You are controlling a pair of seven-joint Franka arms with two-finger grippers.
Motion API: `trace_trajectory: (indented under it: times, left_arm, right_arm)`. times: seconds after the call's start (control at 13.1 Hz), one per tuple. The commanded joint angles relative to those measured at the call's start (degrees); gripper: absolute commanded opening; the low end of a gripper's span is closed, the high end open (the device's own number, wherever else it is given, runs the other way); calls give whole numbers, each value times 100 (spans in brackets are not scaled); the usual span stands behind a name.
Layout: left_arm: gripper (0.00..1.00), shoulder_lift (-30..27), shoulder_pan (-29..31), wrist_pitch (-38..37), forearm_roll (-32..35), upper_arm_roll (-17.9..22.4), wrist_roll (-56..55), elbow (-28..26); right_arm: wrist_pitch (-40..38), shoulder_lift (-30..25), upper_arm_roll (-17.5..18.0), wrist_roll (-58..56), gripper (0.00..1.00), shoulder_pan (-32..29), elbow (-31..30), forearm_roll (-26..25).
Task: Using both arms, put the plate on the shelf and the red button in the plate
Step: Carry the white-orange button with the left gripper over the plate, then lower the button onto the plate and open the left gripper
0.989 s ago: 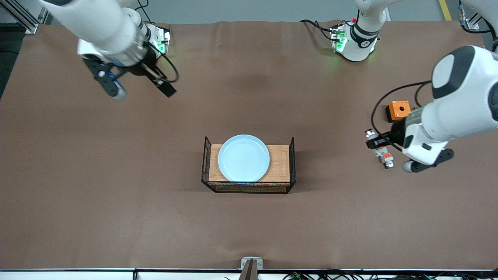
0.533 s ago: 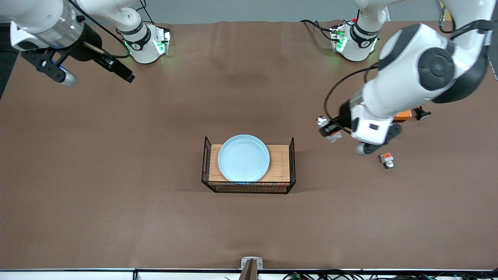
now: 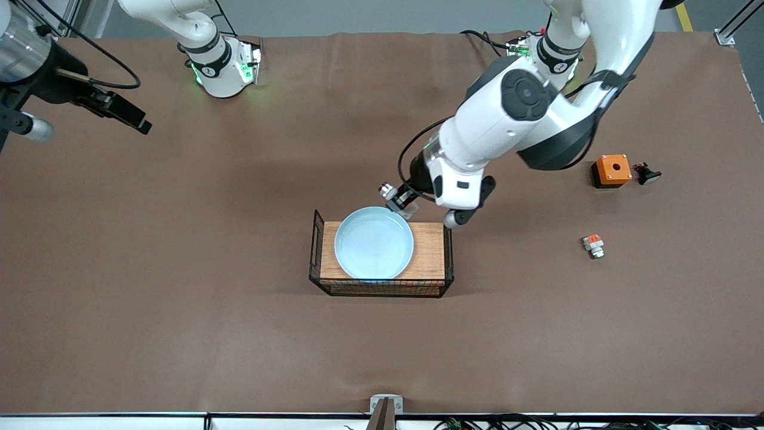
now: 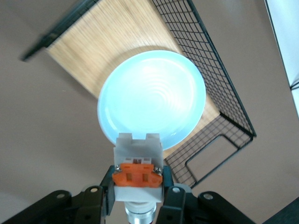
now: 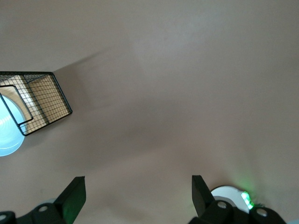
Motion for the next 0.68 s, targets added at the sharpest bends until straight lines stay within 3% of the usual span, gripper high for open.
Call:
trace_trajectory:
  times: [0.0,0.15,0.38,0.46,0.53,0.61]
  left_arm:
    - [3,318,-911,431,37,953,-277,186]
    - [10,494,-1440,581,28,1534,-304,238]
    - [38,671,-1706,599,28,1879,-304,353]
    - [61,688,-1706,608,28,1888,-287,361]
    - [99,680,-1706,608,54,1906,-261,362]
    - [100,636,-1706,599,46,1941,-252,362]
  right_arm:
    - [151,-150,275,-577,100,-535,-121,-97]
    - [247,-132,827,-885,100,-1185,-113,-97]
    - [318,-124,1479,-1185,100,-1925,-69,-106]
    - [327,-124,1506,-1359,100,-1970,-51,-115]
    - [388,-124,1507,-1518,100,-1979,-51,-141]
    - [415,-132,1515,-1633,100,-1988,-42,-176]
